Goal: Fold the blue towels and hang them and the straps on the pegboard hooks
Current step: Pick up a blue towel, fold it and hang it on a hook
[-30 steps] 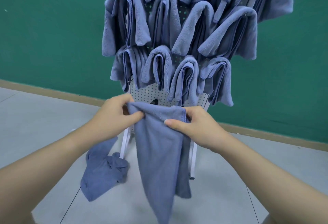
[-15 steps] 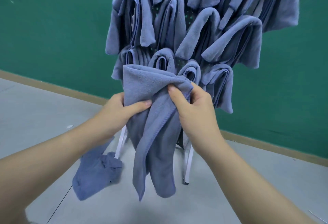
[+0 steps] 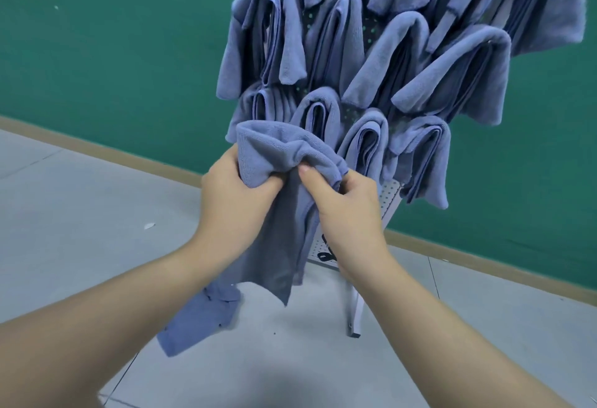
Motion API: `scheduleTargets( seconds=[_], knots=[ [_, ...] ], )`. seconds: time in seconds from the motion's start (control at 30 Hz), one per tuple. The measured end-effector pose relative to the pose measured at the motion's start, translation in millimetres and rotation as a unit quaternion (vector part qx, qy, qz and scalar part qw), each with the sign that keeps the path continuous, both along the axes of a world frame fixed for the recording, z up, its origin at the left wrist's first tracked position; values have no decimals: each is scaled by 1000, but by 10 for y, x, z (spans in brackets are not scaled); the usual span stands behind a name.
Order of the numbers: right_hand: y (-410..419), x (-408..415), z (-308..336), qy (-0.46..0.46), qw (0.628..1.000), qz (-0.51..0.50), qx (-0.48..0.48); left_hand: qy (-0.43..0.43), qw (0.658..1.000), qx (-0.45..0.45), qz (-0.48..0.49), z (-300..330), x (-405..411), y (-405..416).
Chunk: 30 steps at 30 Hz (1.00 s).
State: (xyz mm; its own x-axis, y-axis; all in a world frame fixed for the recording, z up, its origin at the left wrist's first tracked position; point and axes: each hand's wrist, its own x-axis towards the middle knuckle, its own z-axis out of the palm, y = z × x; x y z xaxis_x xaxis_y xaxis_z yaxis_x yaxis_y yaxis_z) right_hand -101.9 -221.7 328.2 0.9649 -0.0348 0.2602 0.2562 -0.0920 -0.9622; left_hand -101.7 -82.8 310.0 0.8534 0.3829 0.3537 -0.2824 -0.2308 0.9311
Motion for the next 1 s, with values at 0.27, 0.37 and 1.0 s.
scheduleTargets(
  seconds=[0.27, 0.37, 1.0],
  knots=[
    [97, 83, -34, 11, 997, -66, -31, -16, 999, -39, -25, -80, -62, -198],
    [103, 127, -30, -1, 995, -66, -70, -17, 999, -22, -39, -126, -65, -246],
    [-16, 155, 38, 0, 986, 20, -166, -38, 938, 160, -306, -195, 117, -122]
  ],
)
